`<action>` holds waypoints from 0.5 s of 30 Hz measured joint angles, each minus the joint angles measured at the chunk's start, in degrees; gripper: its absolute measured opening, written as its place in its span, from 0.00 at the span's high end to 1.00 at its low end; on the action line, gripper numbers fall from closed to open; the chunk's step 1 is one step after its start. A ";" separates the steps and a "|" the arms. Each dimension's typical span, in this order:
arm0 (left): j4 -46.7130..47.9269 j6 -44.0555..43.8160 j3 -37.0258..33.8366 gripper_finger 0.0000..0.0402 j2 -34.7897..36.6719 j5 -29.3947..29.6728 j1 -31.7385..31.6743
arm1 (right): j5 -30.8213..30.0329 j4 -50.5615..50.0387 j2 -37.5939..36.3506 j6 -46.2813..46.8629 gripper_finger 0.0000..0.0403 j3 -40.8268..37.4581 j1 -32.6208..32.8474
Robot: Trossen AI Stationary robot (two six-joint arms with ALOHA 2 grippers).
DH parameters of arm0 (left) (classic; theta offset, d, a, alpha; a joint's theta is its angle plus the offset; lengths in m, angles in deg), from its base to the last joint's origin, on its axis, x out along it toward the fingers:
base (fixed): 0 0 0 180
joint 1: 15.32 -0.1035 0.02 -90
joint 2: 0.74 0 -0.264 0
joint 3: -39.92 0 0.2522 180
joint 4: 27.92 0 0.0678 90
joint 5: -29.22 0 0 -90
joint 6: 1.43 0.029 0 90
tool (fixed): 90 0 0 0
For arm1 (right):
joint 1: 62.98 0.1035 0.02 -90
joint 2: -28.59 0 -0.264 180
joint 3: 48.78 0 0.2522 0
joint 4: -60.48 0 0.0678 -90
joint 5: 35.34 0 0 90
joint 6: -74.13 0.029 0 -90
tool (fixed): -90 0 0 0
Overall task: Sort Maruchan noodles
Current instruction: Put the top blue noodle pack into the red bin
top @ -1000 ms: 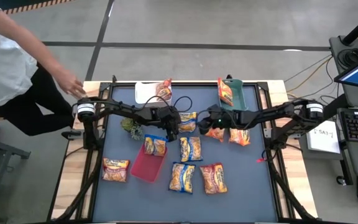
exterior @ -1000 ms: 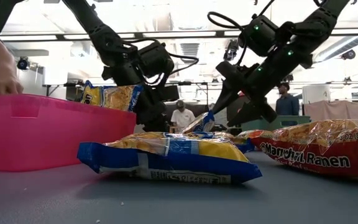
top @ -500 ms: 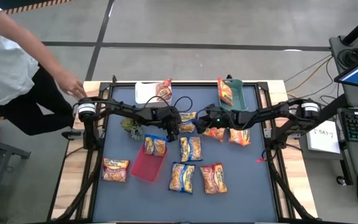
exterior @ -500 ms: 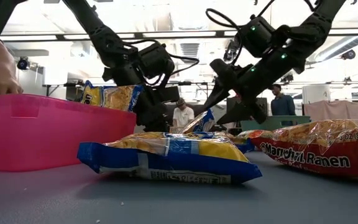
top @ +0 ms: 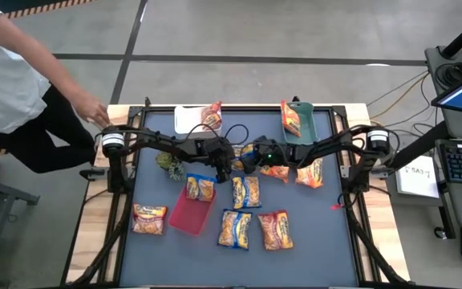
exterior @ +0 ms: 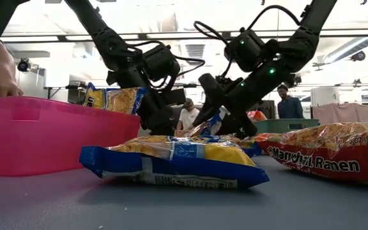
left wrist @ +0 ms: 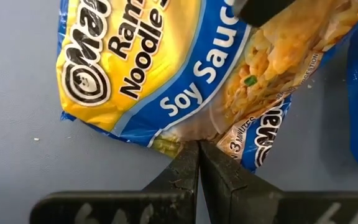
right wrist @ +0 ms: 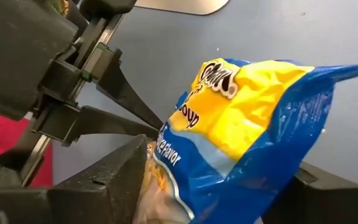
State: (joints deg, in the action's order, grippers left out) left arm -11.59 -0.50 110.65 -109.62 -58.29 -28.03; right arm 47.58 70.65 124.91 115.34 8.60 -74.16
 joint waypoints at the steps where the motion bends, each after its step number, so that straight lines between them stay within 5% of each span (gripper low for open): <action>1: -0.02 0.00 0.00 1.00 0.00 0.03 0.00 | -0.04 0.02 0.19 0.00 0.45 0.13 0.00; 10: -1.11 0.01 -0.02 1.00 0.10 -0.20 0.02 | -0.01 -0.14 -1.49 -2.46 0.69 0.15 -0.10; 15: -0.89 1.36 -0.13 1.00 1.61 -0.17 0.02 | -0.29 -0.87 -3.23 -6.81 0.74 0.13 -0.30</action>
State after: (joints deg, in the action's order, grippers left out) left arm -12.48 0.86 110.52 -108.01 -58.46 -28.00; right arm 47.29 69.78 121.68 108.54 8.73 -74.46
